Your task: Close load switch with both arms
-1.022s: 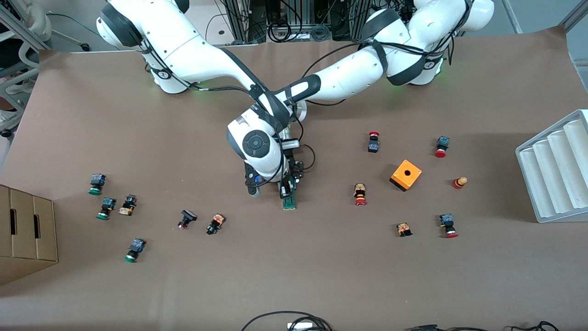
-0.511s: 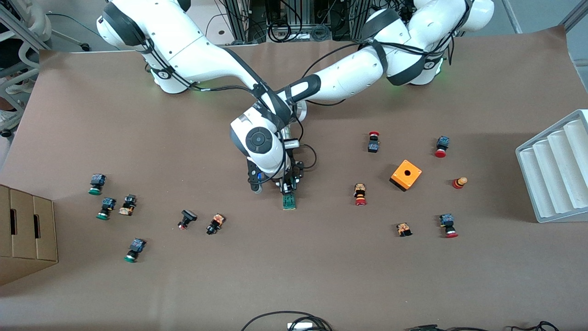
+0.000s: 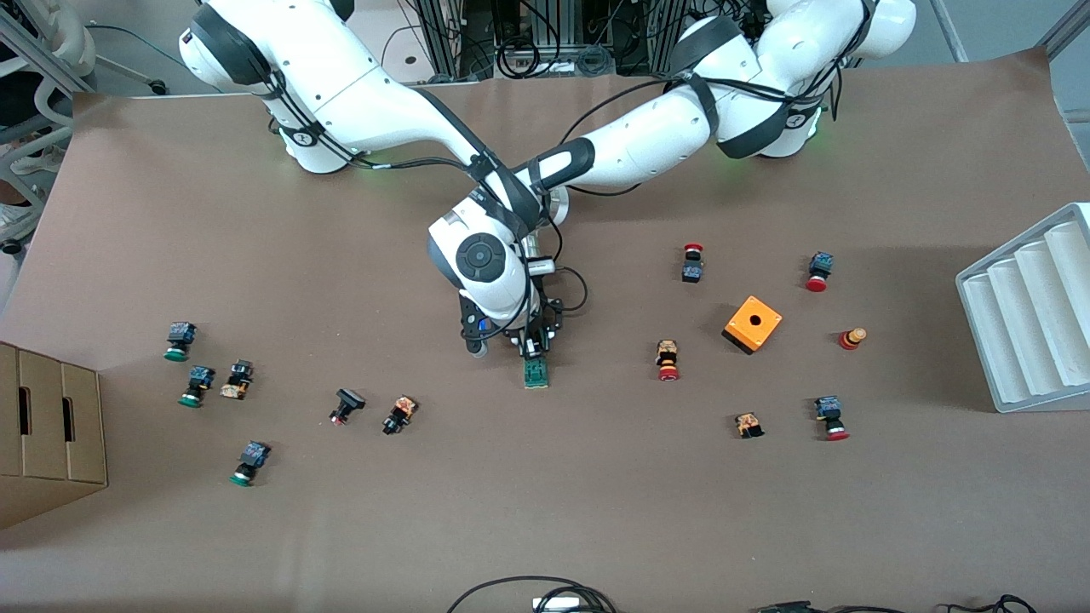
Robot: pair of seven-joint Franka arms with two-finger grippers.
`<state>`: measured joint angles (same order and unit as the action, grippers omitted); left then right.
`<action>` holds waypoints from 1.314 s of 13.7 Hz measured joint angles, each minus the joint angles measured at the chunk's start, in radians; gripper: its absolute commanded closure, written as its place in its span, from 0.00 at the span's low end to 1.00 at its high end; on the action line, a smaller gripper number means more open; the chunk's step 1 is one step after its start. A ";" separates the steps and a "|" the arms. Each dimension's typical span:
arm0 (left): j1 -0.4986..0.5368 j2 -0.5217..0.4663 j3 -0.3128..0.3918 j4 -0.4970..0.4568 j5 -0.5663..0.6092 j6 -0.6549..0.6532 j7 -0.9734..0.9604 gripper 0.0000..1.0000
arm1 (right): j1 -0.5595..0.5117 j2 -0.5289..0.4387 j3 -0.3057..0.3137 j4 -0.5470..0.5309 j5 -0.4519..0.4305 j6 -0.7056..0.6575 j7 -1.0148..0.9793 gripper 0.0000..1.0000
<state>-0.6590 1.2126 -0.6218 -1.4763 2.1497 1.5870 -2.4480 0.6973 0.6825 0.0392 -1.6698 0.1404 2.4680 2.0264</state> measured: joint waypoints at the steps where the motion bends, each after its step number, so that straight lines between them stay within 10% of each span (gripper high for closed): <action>1: 0.000 0.000 0.000 0.000 0.000 0.000 0.000 0.49 | 0.002 0.000 0.000 -0.006 0.000 0.010 0.000 0.45; 18: -0.001 0.001 -0.003 0.001 -0.004 -0.002 0.019 0.50 | 0.002 0.001 -0.003 -0.020 -0.019 0.052 -0.006 0.58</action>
<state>-0.6595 1.2131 -0.6252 -1.4753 2.1454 1.5853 -2.4292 0.6994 0.6839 0.0361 -1.6902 0.1212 2.5198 2.0200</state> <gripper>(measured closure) 0.493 0.577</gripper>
